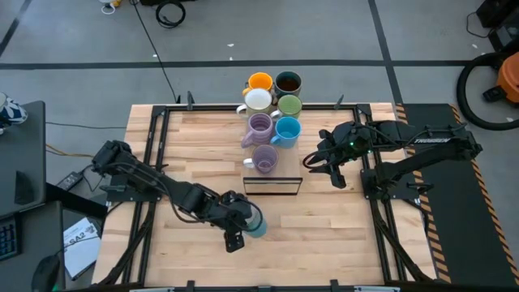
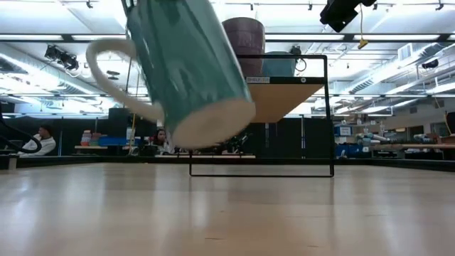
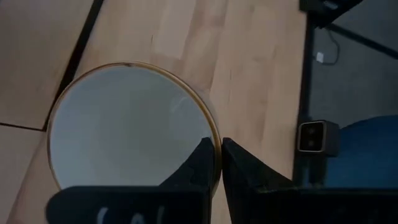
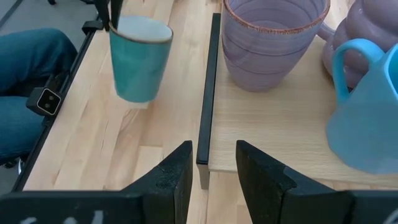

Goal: Place coffee mugs
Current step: Put the white and blue mug on the shelf

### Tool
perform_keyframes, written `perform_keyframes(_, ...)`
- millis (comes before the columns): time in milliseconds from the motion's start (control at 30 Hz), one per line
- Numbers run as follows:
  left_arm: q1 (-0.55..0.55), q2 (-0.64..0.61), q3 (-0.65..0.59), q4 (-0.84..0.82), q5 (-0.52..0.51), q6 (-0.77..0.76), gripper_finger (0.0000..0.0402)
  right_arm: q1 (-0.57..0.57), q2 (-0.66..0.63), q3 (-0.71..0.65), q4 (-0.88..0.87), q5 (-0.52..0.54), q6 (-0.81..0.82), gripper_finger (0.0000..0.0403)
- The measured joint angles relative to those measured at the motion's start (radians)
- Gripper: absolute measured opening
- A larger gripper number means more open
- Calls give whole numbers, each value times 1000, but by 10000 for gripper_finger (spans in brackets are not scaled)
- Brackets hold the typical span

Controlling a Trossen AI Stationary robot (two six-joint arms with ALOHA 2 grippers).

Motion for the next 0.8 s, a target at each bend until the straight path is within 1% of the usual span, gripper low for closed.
perform_keyframes(300, 2, 91, 0, 4, 4, -30, 24, 0, 0, 0, 0, 0, 2, 129)
perform_keyframes(667, 2, 105, 3, 8, 0, -30, 25, 0, 0, 0, 0, 0, 2, 129)
perform_keyframes(800, 2, 106, 3, 11, 4, -30, 38, 0, 0, 0, 0, 0, 3, 129)
